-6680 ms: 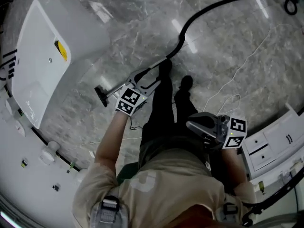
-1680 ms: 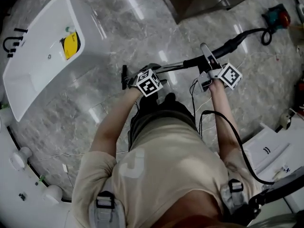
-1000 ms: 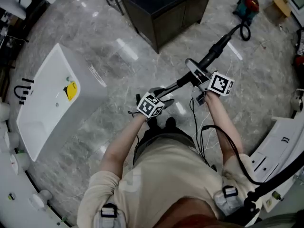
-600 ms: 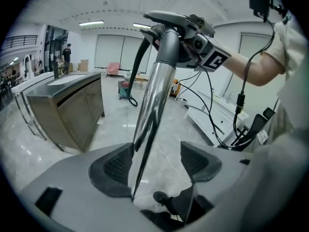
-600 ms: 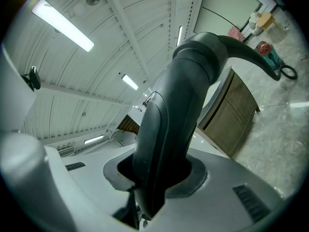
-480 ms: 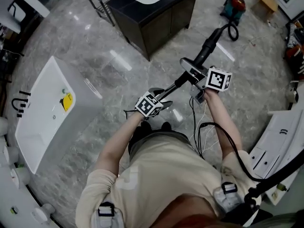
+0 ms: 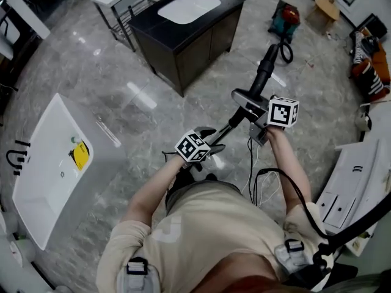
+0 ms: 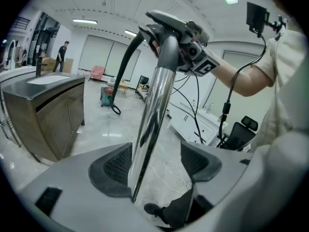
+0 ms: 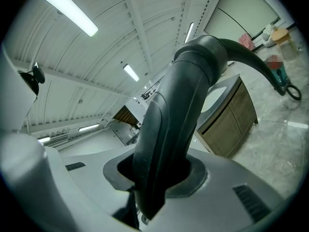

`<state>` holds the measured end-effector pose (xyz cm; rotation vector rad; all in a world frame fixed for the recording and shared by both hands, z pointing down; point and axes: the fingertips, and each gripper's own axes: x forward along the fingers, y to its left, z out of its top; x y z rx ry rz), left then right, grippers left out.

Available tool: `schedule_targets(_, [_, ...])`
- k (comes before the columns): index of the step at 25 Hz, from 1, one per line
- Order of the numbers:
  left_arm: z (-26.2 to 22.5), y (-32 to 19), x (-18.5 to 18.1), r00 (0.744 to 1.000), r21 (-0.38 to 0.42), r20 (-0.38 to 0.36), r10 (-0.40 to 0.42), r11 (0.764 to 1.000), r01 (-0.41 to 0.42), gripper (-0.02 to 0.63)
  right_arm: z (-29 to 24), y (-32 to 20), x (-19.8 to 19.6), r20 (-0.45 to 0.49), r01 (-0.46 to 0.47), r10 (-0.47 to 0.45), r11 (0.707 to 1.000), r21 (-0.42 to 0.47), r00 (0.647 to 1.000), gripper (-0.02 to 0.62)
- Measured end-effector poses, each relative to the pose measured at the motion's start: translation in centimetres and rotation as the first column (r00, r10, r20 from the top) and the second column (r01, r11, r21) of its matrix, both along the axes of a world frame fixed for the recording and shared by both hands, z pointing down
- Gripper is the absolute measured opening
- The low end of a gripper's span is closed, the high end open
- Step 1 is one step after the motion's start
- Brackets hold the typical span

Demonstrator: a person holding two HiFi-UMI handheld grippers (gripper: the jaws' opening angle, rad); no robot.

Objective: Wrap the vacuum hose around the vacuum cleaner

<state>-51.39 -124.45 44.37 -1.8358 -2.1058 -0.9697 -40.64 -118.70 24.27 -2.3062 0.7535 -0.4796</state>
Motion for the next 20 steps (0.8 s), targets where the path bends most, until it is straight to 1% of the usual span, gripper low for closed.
schedule_targets(2, [-0.3, -0.6, 0.8, 0.998, -0.015, 0.03, 0.063, 0.998, -0.063, 0.305, 0.2, -0.3, 1.2, 0.024, -0.018, 0.018, 1.0, -0.018, 1.0, 0.109])
schedule_targets(4, [0.1, -0.9, 1.4, 0.988, -0.001, 0.045, 0.146, 0.989, -0.146, 0.305, 0.3, -1.2, 2.2, 0.04, -0.021, 0.022, 0.999, -0.027, 0.999, 0.109])
schedule_targets(7, [1.0, -0.7, 3.2, 0.974, 0.046, -0.012, 0.227, 0.973, -0.226, 0.304, 0.1, -3.3, 3.6, 0.043, -0.017, 0.019, 0.998, -0.065, 0.999, 0.107])
schedule_targets(8, [0.9, -0.3, 3.6, 0.967, 0.039, -0.021, 0.255, 0.966, -0.254, 0.304, 0.0, -3.7, 3.8, 0.046, -0.022, 0.026, 0.997, -0.078, 0.999, 0.109])
schedule_targets(11, [-0.1, 1.4, 3.4, 0.946, -0.04, 0.018, 0.325, 0.945, -0.324, 0.304, 0.4, -4.8, 4.3, 0.069, -0.043, 0.051, 0.993, -0.112, 0.996, 0.109])
schedule_targets(13, [-0.7, 2.9, 3.1, 0.93, -0.077, 0.021, 0.366, 0.928, -0.364, 0.297, 0.5, -5.3, 4.7, 0.074, -0.047, 0.058, 0.989, -0.141, 0.996, 0.109])
schedule_targets(15, [-1.0, 4.1, 2.5, 0.905, -0.087, -0.025, 0.424, 0.901, -0.424, 0.22, 0.4, -4.7, 4.6, 0.078, -0.068, 0.083, 0.981, -0.18, 0.993, 0.109])
schedule_targets(17, [-1.0, 5.0, 1.6, 0.872, -0.071, -0.093, 0.48, 0.871, -0.487, 0.159, 0.4, -3.3, 3.8, 0.08, -0.107, 0.124, 0.976, -0.192, 0.989, 0.109])
schedule_targets(19, [-0.6, 6.0, 0.6, 0.845, -0.05, -0.136, 0.517, 0.848, -0.527, 0.135, 0.3, -1.7, 2.9, 0.068, -0.153, 0.168, 0.97, -0.187, 0.983, 0.109])
schedule_targets(20, [-0.5, 6.7, 0.2, 0.84, -0.045, -0.146, 0.522, 0.845, -0.533, 0.132, 0.2, -0.9, 2.6, 0.058, -0.175, 0.189, 0.967, -0.186, 0.98, 0.107])
